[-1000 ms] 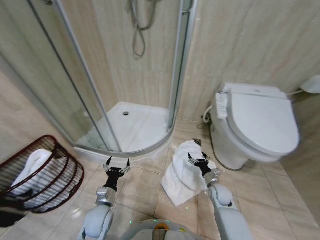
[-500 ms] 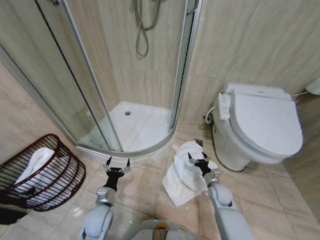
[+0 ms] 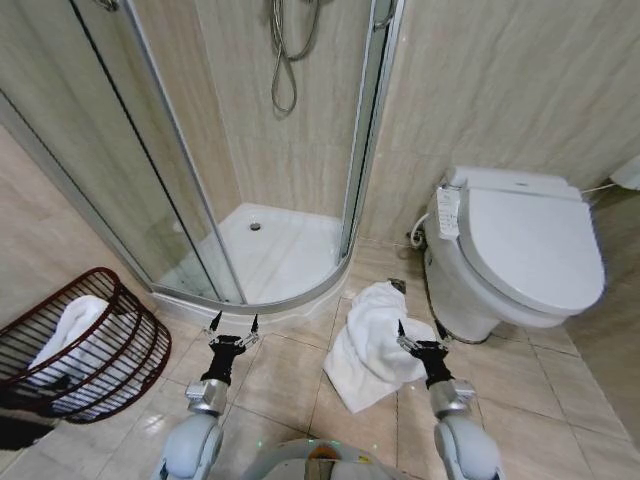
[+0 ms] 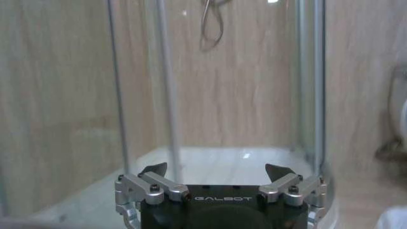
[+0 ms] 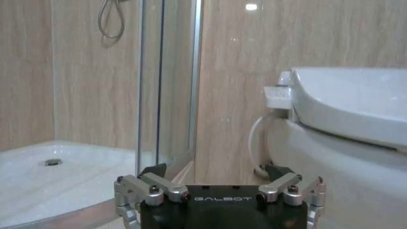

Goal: Discard the used towel into the hamper.

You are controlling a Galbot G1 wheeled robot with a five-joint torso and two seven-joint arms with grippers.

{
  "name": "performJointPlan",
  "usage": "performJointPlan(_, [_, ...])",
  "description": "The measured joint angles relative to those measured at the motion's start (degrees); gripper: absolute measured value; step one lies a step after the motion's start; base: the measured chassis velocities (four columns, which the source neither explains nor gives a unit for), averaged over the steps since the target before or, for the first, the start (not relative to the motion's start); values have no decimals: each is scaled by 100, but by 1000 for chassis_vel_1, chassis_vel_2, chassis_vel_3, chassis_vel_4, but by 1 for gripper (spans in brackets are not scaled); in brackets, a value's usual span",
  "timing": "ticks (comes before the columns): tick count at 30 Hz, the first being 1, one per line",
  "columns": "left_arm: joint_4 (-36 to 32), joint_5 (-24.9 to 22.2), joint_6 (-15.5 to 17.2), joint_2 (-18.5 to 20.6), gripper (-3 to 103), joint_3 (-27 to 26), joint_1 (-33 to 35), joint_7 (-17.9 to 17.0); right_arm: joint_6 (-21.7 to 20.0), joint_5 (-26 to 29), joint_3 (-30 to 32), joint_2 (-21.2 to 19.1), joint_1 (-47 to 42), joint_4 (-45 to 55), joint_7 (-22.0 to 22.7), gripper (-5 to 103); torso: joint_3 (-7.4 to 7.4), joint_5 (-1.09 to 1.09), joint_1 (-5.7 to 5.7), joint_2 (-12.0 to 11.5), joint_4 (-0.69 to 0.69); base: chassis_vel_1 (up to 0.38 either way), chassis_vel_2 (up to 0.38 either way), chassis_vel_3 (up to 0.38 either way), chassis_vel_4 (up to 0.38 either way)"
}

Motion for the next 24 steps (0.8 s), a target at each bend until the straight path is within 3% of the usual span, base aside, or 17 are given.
performJointPlan(4, [252, 189, 7, 47, 100, -136, -136, -116, 9, -20, 82, -89, 110, -36, -20, 100, 1, -1, 0, 0, -1, 0, 0, 0, 0])
performJointPlan(24, [66, 268, 36, -5, 100, 26, -117, -175, -128, -31, 107, -143, 11, -316, -133, 100, 1, 1, 0, 0, -1, -4, -4, 6, 4])
